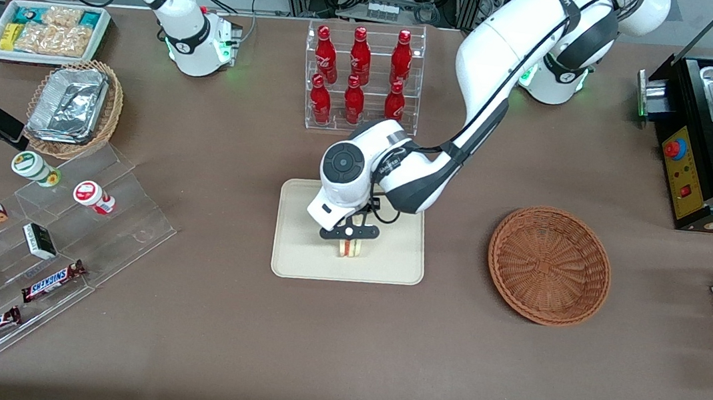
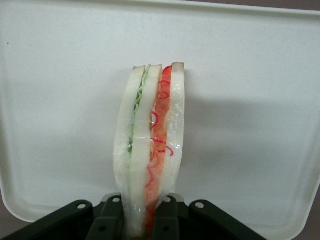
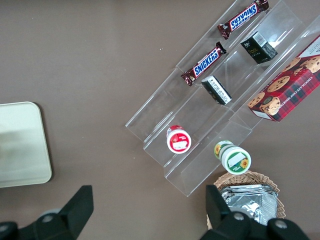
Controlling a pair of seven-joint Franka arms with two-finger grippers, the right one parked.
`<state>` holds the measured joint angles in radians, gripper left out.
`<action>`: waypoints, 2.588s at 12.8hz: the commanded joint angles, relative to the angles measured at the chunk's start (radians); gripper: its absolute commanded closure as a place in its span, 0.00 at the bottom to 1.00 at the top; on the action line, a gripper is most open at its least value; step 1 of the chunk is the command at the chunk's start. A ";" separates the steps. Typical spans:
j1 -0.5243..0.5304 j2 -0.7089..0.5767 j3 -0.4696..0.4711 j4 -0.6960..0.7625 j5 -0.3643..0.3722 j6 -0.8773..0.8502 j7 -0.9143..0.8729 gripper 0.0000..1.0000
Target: Place sandwich from basket to tray
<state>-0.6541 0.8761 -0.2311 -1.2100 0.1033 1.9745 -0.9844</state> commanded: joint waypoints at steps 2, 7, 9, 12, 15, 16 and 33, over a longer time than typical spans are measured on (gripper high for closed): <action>-0.022 0.037 0.015 0.046 0.019 -0.023 -0.089 1.00; -0.021 0.035 0.013 0.043 0.016 -0.003 -0.085 0.00; -0.015 0.000 0.012 0.044 0.013 -0.014 -0.085 0.00; -0.007 -0.063 0.010 0.044 0.006 -0.043 -0.085 0.00; 0.008 -0.101 0.013 0.041 0.012 -0.069 -0.015 0.00; 0.031 -0.120 0.012 0.041 0.004 -0.084 0.047 0.00; 0.649 -0.765 0.015 -0.531 -0.051 -0.272 0.950 0.00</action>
<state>-0.0492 0.2181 -0.2142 -1.6455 0.0744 1.7132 -0.1084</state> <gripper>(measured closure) 0.000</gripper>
